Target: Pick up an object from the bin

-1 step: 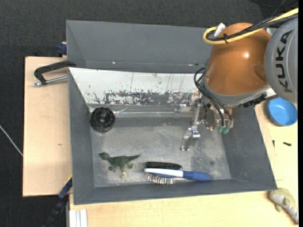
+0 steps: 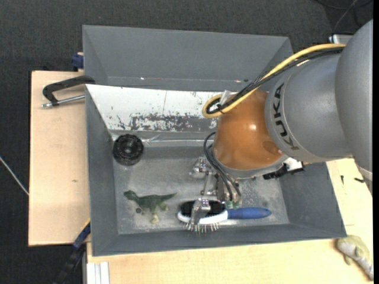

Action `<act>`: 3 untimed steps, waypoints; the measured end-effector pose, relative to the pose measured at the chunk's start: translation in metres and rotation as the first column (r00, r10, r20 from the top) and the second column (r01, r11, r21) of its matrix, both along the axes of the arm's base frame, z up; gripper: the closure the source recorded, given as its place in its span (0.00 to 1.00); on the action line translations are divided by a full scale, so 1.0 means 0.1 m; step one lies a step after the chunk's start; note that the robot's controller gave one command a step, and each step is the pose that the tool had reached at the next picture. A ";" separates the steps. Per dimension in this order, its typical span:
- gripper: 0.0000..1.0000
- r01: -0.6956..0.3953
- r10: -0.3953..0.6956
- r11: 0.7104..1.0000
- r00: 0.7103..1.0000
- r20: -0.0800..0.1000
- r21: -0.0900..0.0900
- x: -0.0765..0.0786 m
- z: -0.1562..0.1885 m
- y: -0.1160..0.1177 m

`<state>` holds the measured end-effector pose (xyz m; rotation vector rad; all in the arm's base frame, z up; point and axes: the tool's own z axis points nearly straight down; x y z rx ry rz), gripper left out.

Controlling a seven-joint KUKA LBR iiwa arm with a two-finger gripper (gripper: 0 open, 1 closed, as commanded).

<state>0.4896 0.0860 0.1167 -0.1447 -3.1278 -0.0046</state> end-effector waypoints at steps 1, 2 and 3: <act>0.00 0.004 -0.004 1.000 1.000 0.011 -0.001 0.07 -0.46 -0.77; 1.00 0.001 -0.001 1.000 1.000 0.023 -0.001 0.11 -0.43 -0.74; 1.00 -0.082 0.082 0.997 0.996 0.024 -0.003 0.16 1.12 -0.61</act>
Offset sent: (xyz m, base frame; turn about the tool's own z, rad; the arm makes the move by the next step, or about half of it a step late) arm 0.0063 -0.0757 -0.0467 0.0004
